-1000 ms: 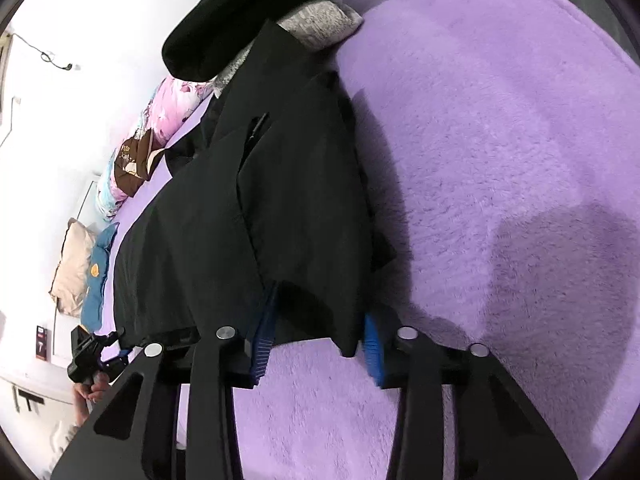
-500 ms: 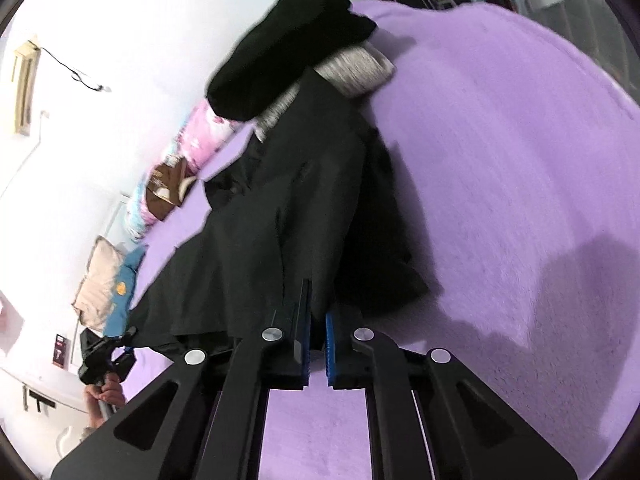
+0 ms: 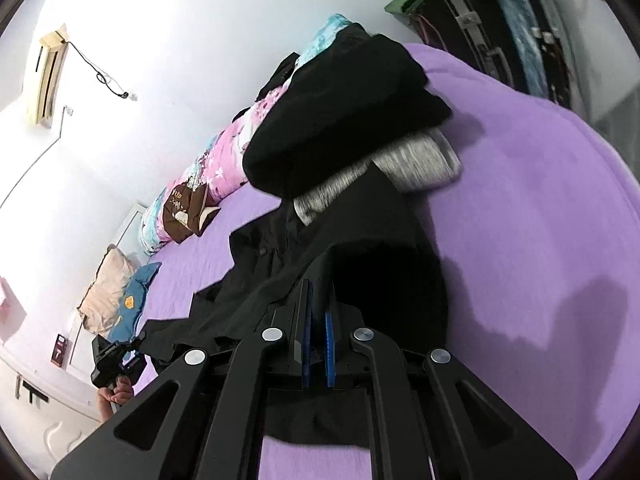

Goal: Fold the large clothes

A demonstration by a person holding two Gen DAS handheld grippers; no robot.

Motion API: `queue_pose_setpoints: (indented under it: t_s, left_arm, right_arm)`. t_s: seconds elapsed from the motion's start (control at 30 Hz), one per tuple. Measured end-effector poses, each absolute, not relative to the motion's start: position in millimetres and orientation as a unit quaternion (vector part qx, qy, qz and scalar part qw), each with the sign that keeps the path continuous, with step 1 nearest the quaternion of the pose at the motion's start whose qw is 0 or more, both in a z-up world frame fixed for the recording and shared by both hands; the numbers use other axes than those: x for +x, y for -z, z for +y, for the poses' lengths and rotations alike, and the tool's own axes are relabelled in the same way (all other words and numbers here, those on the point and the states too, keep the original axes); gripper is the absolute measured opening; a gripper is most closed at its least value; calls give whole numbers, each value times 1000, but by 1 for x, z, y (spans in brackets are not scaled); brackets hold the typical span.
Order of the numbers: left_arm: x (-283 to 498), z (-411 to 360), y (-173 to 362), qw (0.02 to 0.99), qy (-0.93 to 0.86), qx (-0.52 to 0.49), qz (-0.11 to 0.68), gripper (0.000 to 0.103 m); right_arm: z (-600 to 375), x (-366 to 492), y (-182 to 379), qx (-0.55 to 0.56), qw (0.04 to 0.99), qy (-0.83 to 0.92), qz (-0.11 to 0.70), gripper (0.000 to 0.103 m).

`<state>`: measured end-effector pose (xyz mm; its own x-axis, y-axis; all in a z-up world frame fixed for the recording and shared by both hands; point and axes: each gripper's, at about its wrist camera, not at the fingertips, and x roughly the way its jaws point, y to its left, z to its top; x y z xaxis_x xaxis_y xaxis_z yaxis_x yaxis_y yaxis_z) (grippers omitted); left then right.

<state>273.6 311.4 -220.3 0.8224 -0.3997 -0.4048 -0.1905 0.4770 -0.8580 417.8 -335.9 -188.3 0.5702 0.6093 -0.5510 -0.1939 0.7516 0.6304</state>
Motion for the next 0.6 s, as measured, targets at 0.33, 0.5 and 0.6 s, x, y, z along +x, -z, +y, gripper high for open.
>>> queue_pose_setpoints:
  t_s: [0.33,0.5,0.6]
  left_arm:
    - [330,328,223,809,48,-511,289,19]
    - [332,336,213,813,8,-511,280,90]
    - [326,343,203,819,6,-509,263,91]
  right_arm:
    - [-324,494,190,269,853,-196,401,6]
    - [-328,503,193,308,853,-165,388,71]
    - [-322,495,190,294,862,-169,376,71]
